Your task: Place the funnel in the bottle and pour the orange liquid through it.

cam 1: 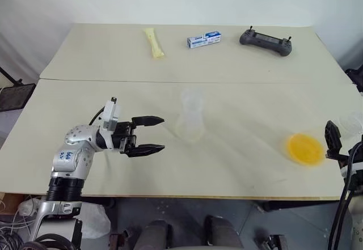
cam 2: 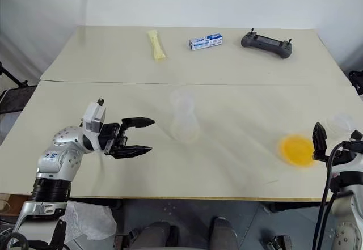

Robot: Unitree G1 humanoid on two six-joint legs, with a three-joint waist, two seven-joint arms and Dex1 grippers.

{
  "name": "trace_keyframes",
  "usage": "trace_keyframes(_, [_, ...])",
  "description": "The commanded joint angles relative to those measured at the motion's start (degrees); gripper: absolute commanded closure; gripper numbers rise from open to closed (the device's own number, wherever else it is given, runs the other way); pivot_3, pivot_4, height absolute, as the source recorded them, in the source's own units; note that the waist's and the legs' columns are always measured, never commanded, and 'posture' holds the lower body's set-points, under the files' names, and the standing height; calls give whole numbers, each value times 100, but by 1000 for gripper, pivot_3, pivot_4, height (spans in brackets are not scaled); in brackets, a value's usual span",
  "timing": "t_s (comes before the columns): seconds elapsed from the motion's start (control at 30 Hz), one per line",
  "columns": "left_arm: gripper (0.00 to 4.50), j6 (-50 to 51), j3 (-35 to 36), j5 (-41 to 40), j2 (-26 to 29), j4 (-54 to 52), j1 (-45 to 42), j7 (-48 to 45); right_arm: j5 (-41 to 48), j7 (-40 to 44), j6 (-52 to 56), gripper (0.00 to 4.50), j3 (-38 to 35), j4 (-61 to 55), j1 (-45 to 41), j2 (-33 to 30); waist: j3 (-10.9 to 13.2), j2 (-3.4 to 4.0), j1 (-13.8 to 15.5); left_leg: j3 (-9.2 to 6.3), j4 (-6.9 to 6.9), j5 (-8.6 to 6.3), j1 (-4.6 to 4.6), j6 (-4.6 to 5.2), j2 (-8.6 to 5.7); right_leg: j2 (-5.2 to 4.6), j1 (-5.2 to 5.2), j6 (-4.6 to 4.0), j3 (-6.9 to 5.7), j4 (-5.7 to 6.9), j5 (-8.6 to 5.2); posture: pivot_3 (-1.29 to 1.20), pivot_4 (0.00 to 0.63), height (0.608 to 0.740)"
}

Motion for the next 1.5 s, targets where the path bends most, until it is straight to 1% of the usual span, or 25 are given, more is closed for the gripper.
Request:
trace_keyframes(0.03, [47,-22,179,-110,80,-254,90,18,-71,-8,-84,0,-31,44,-137,-156,2,3,-6,0,0,0,0,0,0,0,0,0,0,0,0,0,150,740])
trace_keyframes(0.13, [0,-32,188,-96,73,-252,89,39,-154,6,-139,559,-25,83,-182,-160,4,6,5,0,0,0,0,0,0,-1,0,0,0,-2,0,0,150,740])
trace_keyframes(0.27, [0,-43,174,-74,44,-216,55,52,-147,10,-139,1887,-54,53,-210,-109,4,6,11,0,0,0,0,0,-1,-2,1,0,-1,-3,0,0,150,740])
trace_keyframes(0.3, [0,-50,169,-68,35,-198,42,54,-147,12,-177,2048,-66,32,-222,-98,4,6,11,-1,-1,0,0,0,-2,-2,1,0,-1,-3,0,0,150,740])
trace_keyframes(0.53, [0,-97,129,-39,-7,-62,-60,1,-103,2,-51,2050,27,-427,-303,-257,13,22,6,1,-3,0,0,0,-2,-1,1,0,-1,-4,0,0,150,740])
trace_keyframes(0.63, [0,-154,88,3,-8,130,-183,-118,-203,51,231,2050,375,-763,-497,-605,24,40,-1,8,-3,0,0,1,-2,-1,-2,0,-2,-4,0,0,150,740])
trace_keyframes(0.8, [0,-318,26,82,-48,545,-451,-348,-520,-195,769,2050,1037,-1080,-1125,-1072,26,43,-37,16,-7,1,-2,0,4,5,-12,0,-20,-3,0,0,150,740])
trace_keyframes(0.9, [0,-698,52,236,-165,1068,-750,-406,-993,-339,1119,2050,1721,-1188,-1851,-1405,28,43,-45,20,-10,1,-4,1,-1,3,-16,0,-35,-3,0,0,150,740])
trace_keyframes(0.97, [0,-880,117,272,-245,1373,-932,-413,-1471,-216,1221,2050,2413,-1273,-2320,-1712,28,42,-53,28,-3,5,-18,8,-7,-1,-26,2,-37,-7,1,0,150,740])
trace_keyframes(1.03, [0,-1087,145,342,-274,1597,-1033,-426,-1835,-164,1289,2050,2980,-1311,-2795,-1834,29,41,-67,28,-1,5,-26,7,-7,-1,-39,2,-38,-1,1,0,150,740])
trace_keyframes(1.17, [0,-1355,217,403,-305,1861,-1129,-409,-2259,-116,1429,2050,3645,-1271,-3590,-1781,29,40,-90,20,15,5,-87,6,-8,-3,-102,4,-52,32,2,0,150,740])
trace_keyframes(1.33, [0,-1555,346,447,-265,1965,-1122,-275,-3066,277,1224,2050,4555,-1115,-4321,-1915,33,34,-126,20,23,5,-94,8,-14,-9,-104,7,-59,32,4,0,150,740])
trace_keyframes(1.5, [0,-1525,520,327,-235,1814,-1009,-262,-3718,599,877,2050,5130,-950,-4654,-1797,33,33,-116,17,31,5,-94,8,-13,-8,-99,7,-64,34,4,0,150,740])
